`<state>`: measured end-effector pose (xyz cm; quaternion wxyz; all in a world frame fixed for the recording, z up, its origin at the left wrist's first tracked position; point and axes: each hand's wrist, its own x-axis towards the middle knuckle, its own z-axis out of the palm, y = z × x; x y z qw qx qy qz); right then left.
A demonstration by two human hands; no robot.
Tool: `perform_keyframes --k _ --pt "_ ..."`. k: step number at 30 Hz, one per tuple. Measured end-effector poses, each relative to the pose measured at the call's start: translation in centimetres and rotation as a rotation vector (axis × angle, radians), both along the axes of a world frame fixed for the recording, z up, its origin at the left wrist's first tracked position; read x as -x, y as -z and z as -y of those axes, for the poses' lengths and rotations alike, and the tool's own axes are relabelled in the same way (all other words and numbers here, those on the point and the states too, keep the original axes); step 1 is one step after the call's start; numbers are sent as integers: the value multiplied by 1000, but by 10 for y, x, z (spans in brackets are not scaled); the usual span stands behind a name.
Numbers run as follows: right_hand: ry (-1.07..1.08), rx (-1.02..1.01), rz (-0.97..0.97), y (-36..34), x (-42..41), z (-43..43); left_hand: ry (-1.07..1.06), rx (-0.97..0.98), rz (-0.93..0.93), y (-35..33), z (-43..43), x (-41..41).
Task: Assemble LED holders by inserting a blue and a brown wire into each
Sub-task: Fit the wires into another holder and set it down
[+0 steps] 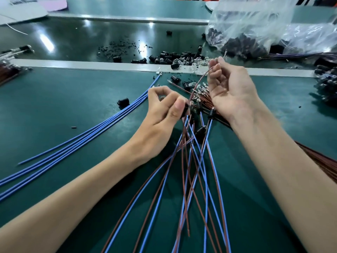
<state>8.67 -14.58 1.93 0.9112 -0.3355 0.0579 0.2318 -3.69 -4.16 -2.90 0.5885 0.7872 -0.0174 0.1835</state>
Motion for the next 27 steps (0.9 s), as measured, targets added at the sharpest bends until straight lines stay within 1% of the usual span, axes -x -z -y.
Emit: perform_keyframes --k 1,5,6,8,9,10,11,14,15,16,17,20,22,24,26,27 --pt "18 -27 2 1 1 0 17 16 -3 -1 -1 0" --pt "222 -109 1 7 1 -3 289 18 -7 -6 2 6" --pt "275 -123 -5 9 -1 -2 306 38 -13 -6 2 7" --pt "332 -138 -9 12 -4 2 271 78 -21 -5 0 6" --pt "305 -129 7 13 -3 4 235 84 -14 -4 -1 5" --pt "233 -95 55 14 -2 6 201 84 -4 -3 -2 5" --pt "116 -22 151 16 1 8 172 82 11 -3 -2 5" --pt "-315 366 608 17 11 13 129 106 44 -3 -2 4" --pt "-381 484 741 18 15 13 126 117 45 -3 -1 4" --pt "-378 552 818 21 17 14 123 122 44 -3 -1 4" --pt "-326 561 824 24 17 14 122 121 40 -3 -2 3" --pt "-83 406 621 29 19 17 140 97 29 0 -1 3" --pt "9 350 553 31 20 20 152 65 26 -1 0 4" --pt "-64 348 624 34 24 23 150 46 31 -1 1 5" --pt "-219 457 775 38 29 25 135 35 43 -2 2 5" --pt "-256 535 844 40 32 24 129 31 46 -2 2 5"
